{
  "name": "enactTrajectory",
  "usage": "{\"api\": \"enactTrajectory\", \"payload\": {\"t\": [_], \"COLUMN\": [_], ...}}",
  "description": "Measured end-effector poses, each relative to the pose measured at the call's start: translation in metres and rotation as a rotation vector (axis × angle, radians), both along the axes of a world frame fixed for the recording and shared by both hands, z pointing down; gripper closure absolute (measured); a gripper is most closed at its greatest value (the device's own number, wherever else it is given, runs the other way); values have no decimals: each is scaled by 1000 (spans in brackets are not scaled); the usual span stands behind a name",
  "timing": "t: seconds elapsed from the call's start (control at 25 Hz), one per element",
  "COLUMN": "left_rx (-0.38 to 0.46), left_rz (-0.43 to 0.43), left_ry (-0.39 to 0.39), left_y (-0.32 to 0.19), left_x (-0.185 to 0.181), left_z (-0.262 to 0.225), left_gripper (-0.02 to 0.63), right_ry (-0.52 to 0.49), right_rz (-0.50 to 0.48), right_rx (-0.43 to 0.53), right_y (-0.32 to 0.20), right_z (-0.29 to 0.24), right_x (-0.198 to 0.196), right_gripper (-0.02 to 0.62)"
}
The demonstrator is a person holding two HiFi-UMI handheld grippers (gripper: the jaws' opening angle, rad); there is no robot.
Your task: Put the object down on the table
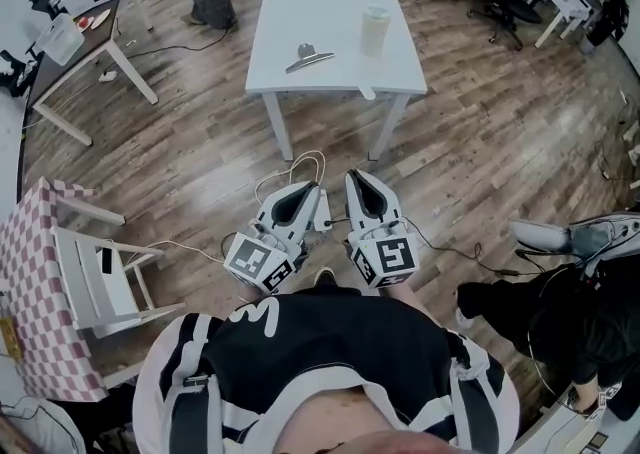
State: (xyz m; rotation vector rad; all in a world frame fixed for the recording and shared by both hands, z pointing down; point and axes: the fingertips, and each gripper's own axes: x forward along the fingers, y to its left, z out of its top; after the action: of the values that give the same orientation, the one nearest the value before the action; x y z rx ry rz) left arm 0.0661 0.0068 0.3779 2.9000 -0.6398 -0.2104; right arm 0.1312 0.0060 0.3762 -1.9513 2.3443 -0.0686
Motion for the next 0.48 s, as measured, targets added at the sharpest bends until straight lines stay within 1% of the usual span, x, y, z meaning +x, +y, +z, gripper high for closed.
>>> {"api": "enactTrajectory", "payload": {"t": [0.28, 0.48], "left_rx": [0, 15], "left_rz": [-1, -1], "left_ry": [-6, 0], "left_y": [35, 65], "left_x": [-40, -72], "left_z": [-3, -7], "left_gripper": [601, 601], "right_ry": [-4, 2], "right_rz": [16, 14], "right_rx": [-10, -4], "right_y": [41, 73], "right_z": [-1, -2], "right_x": [-37, -71], "right_gripper": [569, 569]}}
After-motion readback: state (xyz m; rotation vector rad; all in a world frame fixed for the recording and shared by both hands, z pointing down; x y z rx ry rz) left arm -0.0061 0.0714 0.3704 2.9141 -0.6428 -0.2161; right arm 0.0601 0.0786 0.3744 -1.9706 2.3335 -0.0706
